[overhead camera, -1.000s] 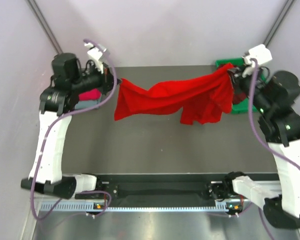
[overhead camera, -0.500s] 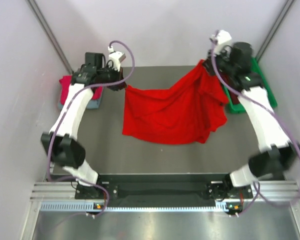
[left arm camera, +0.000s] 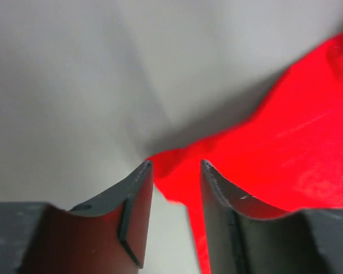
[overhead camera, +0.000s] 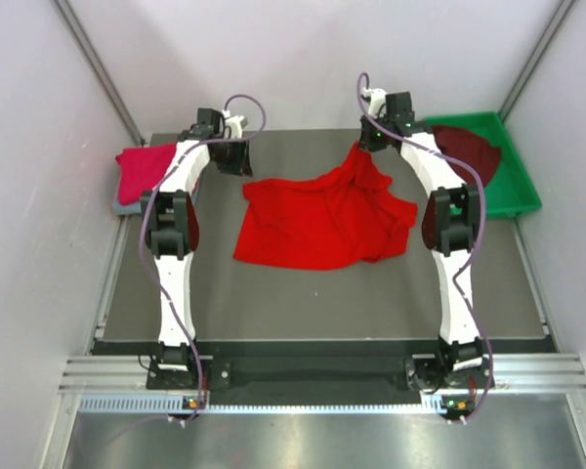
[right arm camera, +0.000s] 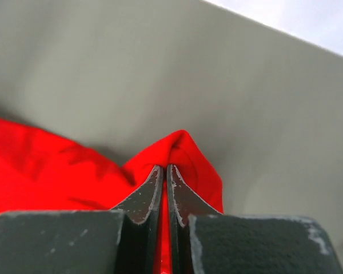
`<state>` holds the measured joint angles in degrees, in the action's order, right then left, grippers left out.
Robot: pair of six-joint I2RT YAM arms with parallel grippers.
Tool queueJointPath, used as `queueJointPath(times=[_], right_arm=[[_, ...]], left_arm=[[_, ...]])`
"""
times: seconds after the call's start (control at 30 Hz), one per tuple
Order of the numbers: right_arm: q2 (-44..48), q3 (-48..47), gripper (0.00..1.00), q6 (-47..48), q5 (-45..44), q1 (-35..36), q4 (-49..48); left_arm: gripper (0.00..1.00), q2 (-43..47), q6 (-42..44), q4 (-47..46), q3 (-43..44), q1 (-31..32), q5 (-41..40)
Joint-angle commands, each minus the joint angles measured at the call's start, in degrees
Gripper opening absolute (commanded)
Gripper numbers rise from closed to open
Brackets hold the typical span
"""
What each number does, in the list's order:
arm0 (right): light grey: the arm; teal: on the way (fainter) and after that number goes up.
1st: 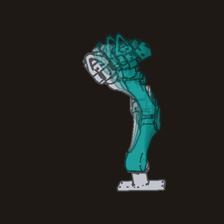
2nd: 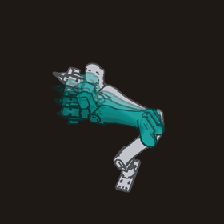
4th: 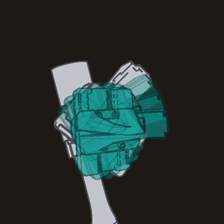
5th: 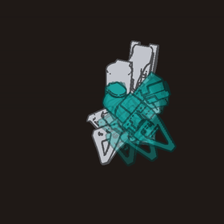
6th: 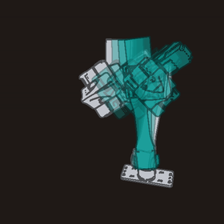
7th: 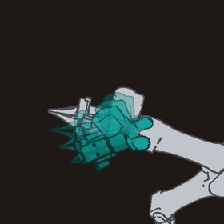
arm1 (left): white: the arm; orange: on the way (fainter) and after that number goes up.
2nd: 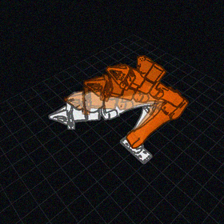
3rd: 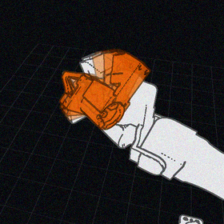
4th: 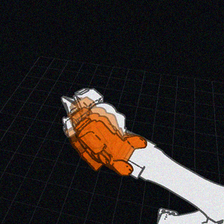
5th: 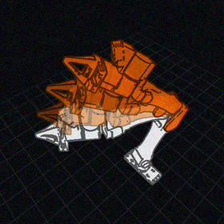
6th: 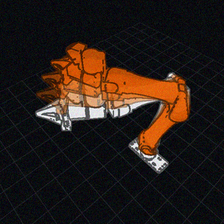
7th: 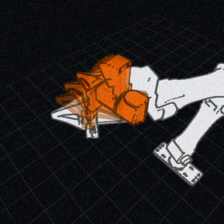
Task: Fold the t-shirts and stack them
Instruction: Flatten the tshirt out
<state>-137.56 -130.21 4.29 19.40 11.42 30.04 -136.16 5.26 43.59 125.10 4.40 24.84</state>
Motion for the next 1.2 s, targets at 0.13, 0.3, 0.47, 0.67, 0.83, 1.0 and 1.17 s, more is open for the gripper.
queueJointPath(times=[0.13, 0.3, 0.47, 0.67, 0.83, 1.0, 1.17], right_arm=[[0.5, -3.1, 0.00, -0.2, -1.6, 1.9, -0.8], [1.2, -3.3, 0.00, -0.5, -1.4, 1.6, -1.0], [0.5, -4.8, 0.00, -1.7, -0.6, 1.4, -1.4], [0.9, -5.3, 0.00, -3.4, 0.9, 1.5, -1.6], [1.5, -5.0, 0.00, -3.3, 2.0, 1.3, -1.1], [1.5, -5.1, 0.00, -3.6, 2.3, 1.4, -1.6], [1.2, -5.4, 0.00, -4.0, 2.1, 1.4, -1.7]], left_arm=[[0.49, 7.7, -5.1, -1.6, -1.2, -0.5, 4.8], [0.49, 13.0, -13.4, 0.7, -10.9, -0.5, 11.1], [0.51, 16.2, -14.9, 1.3, -19.7, -0.5, 12.2], [0.49, 19.3, -16.1, -0.3, -28.8, -0.5, 11.9], [0.49, 19.3, -16.0, -1.6, -31.8, -0.5, 11.6], [0.48, 16.5, -16.7, -2.5, -30.6, -0.3, 12.2], [0.46, 14.7, -16.7, -2.4, -29.9, 0.3, 12.3]])
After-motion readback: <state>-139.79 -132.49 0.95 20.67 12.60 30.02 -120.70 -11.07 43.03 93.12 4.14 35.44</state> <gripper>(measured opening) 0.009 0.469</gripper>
